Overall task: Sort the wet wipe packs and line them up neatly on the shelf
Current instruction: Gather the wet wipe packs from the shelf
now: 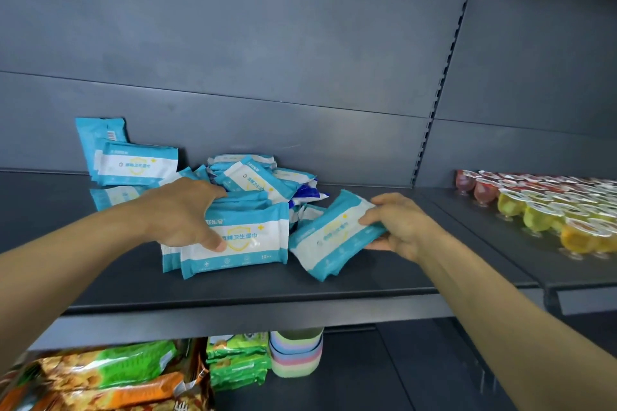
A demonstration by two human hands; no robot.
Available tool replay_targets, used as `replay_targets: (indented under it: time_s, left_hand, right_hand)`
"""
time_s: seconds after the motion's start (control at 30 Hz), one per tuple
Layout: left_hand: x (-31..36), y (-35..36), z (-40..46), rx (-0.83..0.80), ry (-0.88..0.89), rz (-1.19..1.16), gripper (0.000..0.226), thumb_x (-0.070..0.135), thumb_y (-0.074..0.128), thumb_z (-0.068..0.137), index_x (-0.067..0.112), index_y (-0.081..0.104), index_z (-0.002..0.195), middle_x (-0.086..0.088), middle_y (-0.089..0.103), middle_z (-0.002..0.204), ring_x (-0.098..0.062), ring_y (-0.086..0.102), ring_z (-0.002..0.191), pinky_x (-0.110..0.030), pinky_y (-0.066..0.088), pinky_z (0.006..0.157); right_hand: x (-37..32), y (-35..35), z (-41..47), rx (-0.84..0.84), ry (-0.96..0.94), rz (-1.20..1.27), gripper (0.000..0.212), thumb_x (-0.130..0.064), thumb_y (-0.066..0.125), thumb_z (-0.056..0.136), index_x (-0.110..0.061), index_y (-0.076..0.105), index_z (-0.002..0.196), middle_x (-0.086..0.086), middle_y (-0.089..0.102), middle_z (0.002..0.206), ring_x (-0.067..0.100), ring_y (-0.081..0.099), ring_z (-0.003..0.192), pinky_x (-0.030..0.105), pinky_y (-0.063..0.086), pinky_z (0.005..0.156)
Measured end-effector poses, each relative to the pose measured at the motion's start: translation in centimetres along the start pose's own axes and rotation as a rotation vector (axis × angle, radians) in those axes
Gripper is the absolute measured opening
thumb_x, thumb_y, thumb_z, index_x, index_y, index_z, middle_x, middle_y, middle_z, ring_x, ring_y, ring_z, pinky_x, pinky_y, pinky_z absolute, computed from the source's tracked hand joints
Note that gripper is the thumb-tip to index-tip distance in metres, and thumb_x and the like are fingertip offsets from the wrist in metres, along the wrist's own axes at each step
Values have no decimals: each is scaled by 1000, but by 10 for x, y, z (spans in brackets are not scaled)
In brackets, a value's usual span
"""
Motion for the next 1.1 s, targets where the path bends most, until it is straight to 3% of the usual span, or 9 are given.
replay_targets:
  time_s: [0.17, 0.27, 0.33, 0.4, 0.43, 0.6, 0.73, 0.93, 1.1]
  left_hand:
    - [-2, -3, -2, -5, -11, -14, 67, 40, 80, 70, 26, 49, 128, 12, 53, 110, -13, 52, 100, -30, 46, 91]
    - [-4, -3, -3, 2, -31, -9, 76, 41, 79, 71, 25, 43, 136, 8, 53, 122, -13, 50, 104, -29, 43, 94]
    - [-6, -3, -2, 0, -45, -3, 83, 42, 78, 71, 24, 37, 141, 7, 51, 129, -14, 48, 109, -30, 42, 96]
    - [-7, -2, -2, 0, -50, -2, 86, 43, 78, 70, 25, 35, 143, 8, 50, 131, -14, 49, 112, -31, 42, 98]
    - [-6, -2, -2, 0, -54, -1, 87, 43, 78, 71, 25, 34, 143, 8, 50, 132, -15, 49, 114, -31, 42, 98]
    - [-2, -2, -4, 8, -80, 53, 91, 46, 74, 75, 24, 24, 148, 8, 41, 142, -16, 43, 125, -32, 39, 103]
    - [1, -2, -6, 17, -81, 57, 85, 45, 73, 76, 25, 28, 146, 8, 45, 137, -16, 46, 120, -31, 40, 100]
    - [2, -1, -7, 19, -91, 49, 84, 44, 74, 75, 26, 31, 145, 9, 46, 137, -17, 46, 121, -35, 41, 102]
    - [5, -4, -9, 6, -96, 57, 85, 43, 74, 76, 24, 29, 146, 6, 45, 139, -18, 45, 123, -33, 39, 102]
  right_hand:
    - [3, 6, -6, -20, -26, -424, 16, -1, 66, 81, -7, 52, 84, 11, 63, 90, 17, 66, 73, 28, 57, 56]
    - [-7, 0, 0, -45, -72, -802, 18, -10, 70, 72, -6, 52, 69, 9, 53, 73, 18, 53, 61, 27, 42, 48]
    - [-18, 0, 9, -13, -175, -828, 23, -16, 70, 77, -4, 62, 94, 15, 61, 97, 25, 58, 85, 34, 48, 71]
    - [-26, 8, 24, -24, -244, -802, 50, -28, 66, 85, -9, 50, 128, 9, 52, 131, 22, 50, 117, 32, 41, 96]
    - [-27, 15, 31, -67, -270, -823, 55, -32, 65, 87, -10, 46, 133, 7, 48, 137, 22, 47, 123, 32, 40, 101]
    - [-23, 48, 56, -295, -224, -1100, 55, -32, 71, 83, -5, 52, 127, 9, 56, 127, 25, 55, 115, 44, 43, 102]
    - [-28, 49, 73, -359, -169, -1029, 44, -23, 79, 76, -11, 60, 113, 4, 65, 112, 20, 62, 100, 36, 50, 93]
    - [-47, 16, 78, -107, -362, -840, 21, -11, 75, 77, -13, 55, 83, 8, 59, 88, 23, 56, 79, 30, 46, 67]
    - [-67, -7, 47, 170, -606, -421, 34, 2, 66, 81, -17, 44, 100, 3, 55, 92, 24, 59, 85, 42, 54, 77]
Point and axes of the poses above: each hand's wrist, its own z-axis towards the middle knuckle, its own y-axis out of the palm, x = y × z, the point moved 1 cm from there along z, towards the middle knuckle
